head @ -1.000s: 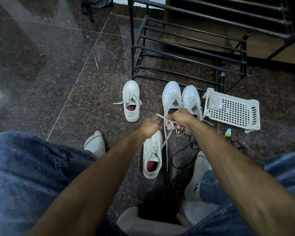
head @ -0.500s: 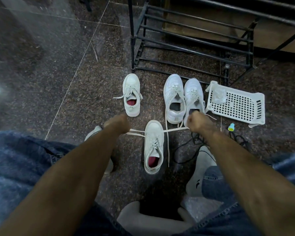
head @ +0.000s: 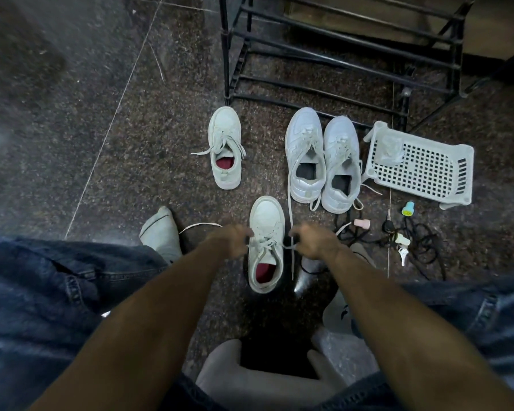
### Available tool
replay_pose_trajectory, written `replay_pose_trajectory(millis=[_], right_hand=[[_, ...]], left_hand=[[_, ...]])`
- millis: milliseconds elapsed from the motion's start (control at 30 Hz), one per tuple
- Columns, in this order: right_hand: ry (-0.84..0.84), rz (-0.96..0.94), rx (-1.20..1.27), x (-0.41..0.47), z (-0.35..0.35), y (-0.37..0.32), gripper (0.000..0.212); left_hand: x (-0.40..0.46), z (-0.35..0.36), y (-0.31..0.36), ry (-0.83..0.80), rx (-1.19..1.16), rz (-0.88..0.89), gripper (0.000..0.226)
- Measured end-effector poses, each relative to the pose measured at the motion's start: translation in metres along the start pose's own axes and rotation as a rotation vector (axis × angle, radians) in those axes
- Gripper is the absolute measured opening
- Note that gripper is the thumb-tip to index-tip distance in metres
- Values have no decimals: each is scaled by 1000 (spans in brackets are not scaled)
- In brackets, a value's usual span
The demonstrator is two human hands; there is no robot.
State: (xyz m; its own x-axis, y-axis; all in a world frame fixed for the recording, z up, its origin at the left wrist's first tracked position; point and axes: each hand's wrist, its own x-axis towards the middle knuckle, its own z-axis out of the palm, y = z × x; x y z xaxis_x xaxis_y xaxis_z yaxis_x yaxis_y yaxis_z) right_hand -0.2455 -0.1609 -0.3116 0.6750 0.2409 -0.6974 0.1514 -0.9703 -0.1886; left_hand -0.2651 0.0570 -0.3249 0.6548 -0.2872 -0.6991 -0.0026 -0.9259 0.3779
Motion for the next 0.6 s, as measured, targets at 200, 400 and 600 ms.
replay_pose_trajectory(millis=[200, 400, 600], right_hand=[[74, 22, 106, -2, 27, -26, 17], [-70, 33, 222, -3, 14, -3, 18], [-164, 80, 487, -6, -17, 22, 13]], left_hand=[[0, 35, 11, 205, -27, -142, 28], [-1, 27, -2, 155, -162, -160, 21], [4, -7, -35, -124, -469, -176, 17]])
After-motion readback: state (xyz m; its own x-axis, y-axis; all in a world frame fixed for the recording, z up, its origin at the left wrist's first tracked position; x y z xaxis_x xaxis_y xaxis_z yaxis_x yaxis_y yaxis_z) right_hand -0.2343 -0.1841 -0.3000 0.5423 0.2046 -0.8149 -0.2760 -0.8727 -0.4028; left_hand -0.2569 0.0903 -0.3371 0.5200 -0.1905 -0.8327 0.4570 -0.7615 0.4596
